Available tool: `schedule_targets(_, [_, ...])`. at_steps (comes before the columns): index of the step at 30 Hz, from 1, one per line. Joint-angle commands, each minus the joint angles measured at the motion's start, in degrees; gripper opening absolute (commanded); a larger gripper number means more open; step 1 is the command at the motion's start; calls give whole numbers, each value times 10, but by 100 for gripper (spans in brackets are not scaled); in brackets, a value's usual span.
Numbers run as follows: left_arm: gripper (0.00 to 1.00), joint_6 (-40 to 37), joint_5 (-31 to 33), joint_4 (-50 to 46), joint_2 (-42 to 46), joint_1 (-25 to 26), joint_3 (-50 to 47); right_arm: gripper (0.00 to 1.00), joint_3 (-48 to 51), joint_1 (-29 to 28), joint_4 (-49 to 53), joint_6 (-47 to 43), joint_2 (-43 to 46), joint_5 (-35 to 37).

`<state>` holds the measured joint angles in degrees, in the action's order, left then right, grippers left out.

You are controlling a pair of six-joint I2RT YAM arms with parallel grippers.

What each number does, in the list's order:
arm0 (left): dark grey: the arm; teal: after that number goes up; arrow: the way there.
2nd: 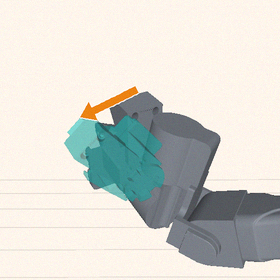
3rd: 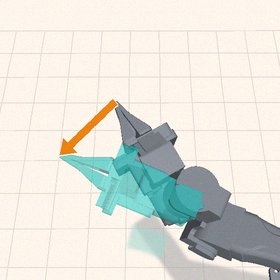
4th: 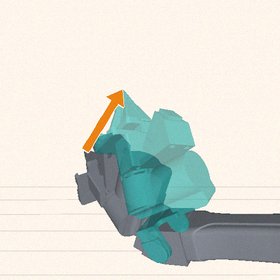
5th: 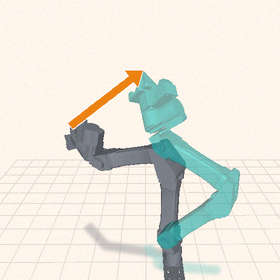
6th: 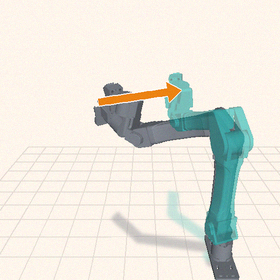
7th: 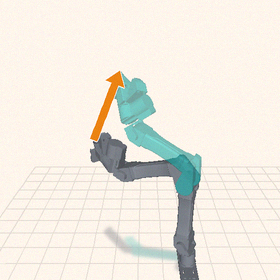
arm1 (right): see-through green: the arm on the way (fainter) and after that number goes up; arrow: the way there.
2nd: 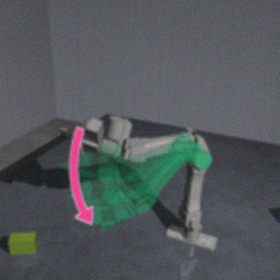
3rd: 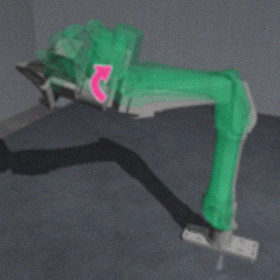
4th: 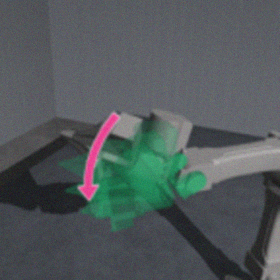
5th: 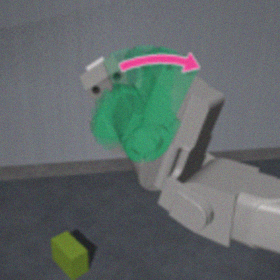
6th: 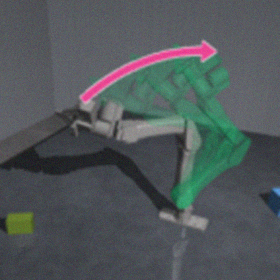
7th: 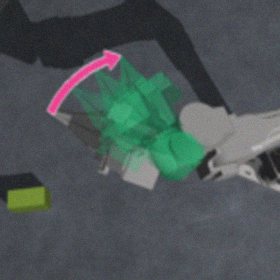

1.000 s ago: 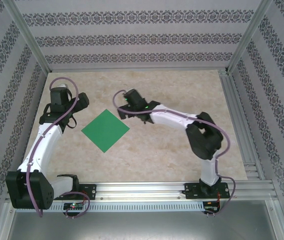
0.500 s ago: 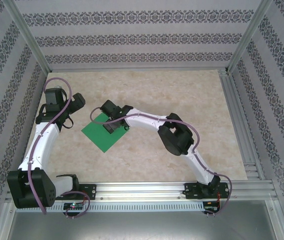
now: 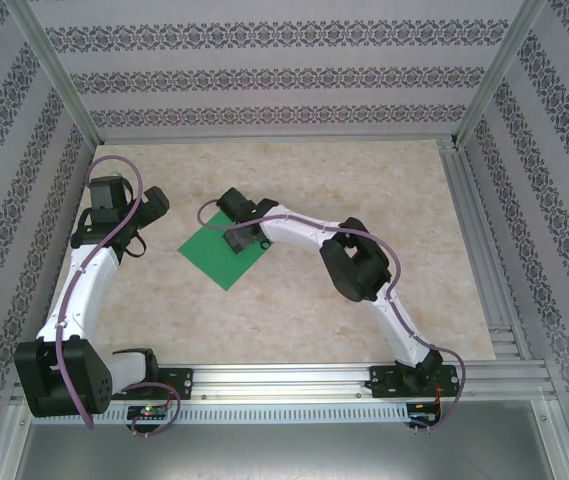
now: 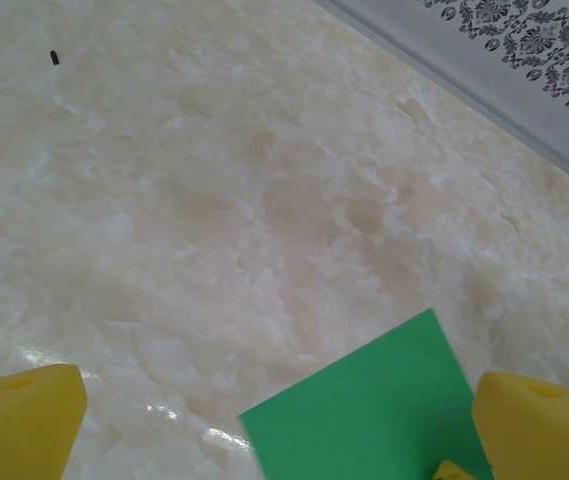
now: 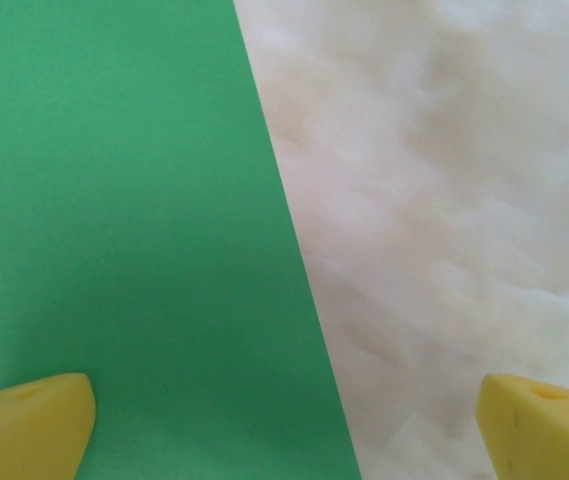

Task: Fold a paper plane with a square sheet of paper (pick it up from the middle)
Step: Move the square sheet of paper to the center of the table.

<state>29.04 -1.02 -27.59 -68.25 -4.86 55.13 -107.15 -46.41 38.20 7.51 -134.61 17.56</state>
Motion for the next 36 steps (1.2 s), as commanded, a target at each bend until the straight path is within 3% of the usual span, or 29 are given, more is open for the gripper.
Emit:
schedule_targets(1, [100, -5, 2, -13, 3, -6, 5, 98, 68, 51, 58, 45, 35, 40])
schedule_targets(8, [100, -5, -2, -13, -1, -6, 4, 98, 219, 147, 38, 117, 124, 12])
schedule_targets(11, [100, -5, -12, -12, -4, -7, 5, 98, 240, 169, 32, 117, 148, -15])
schedule_targets(19, [100, -13, -40, -14, -12, -6, 8, 98, 199, 155, 43, 92, 211, -76])
schedule_targets(25, [100, -20, -53, -15, -28, -6, 15, 98, 139, 147, 68, 84, 162, -134])
schedule_targets(36, [100, -32, -79, -17, -46, -6, 22, 98, 31, 138, 141, 41, 65, -140])
